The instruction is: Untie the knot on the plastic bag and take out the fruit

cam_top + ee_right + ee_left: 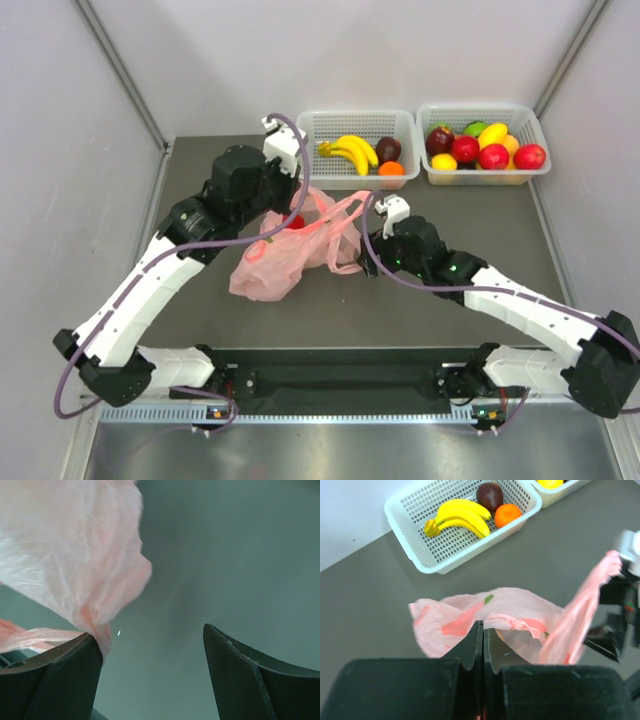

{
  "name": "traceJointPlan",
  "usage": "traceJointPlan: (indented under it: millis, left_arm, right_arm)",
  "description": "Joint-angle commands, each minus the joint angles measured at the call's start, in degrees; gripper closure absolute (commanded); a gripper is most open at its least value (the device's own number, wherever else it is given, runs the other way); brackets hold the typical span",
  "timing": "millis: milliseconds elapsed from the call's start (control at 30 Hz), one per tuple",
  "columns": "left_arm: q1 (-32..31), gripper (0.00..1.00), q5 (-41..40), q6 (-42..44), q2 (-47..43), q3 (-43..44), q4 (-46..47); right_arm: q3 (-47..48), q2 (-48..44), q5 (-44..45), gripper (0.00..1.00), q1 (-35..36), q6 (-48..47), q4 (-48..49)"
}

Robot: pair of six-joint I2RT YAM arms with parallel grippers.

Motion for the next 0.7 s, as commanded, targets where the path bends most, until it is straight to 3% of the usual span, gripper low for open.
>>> traceJointPlan:
  millis: [0, 133, 233, 400, 500, 667]
  left_arm:
    - [0.02, 1.00, 2.24, 0.48, -4.94, -2.53, 3.56]
    - [-0.16, 1.00, 7.00, -6.28, -5.56, -16.03, 5.58]
    - [-0.42, 1.00, 8.68, -11.29, -8.72, -27.28, 13.39]
    - [-1.30, 1.00, 12.38, -16.83, -12.59, -36.28, 21.92]
    - [-1.74, 1.00, 13.52, -20.00, -13.65, -40.59, 25.00]
    - [-2.09, 1.00, 15.45, -25.09, -15.93, -45.43, 30.80]
  right_arm:
    - [2.10, 3.05, 2.85, 0.23, 0.56, 3.50, 3.60]
    - [0.96, 3.50, 6.02, 0.21, 0.38, 5.71, 4.22]
    - [-0.36, 1.48, 7.33, 0.20, 0.56, 6.24, 4.22]
    - [-2.20, -3.44, 8.13, 0.13, 0.47, 6.06, 2.38]
    - [-3.70, -9.41, 6.21, 0.10, 0.47, 5.18, 1.15]
    - [-5.29, -20.67, -6.26, 0.06, 0.38, 2.11, -3.93]
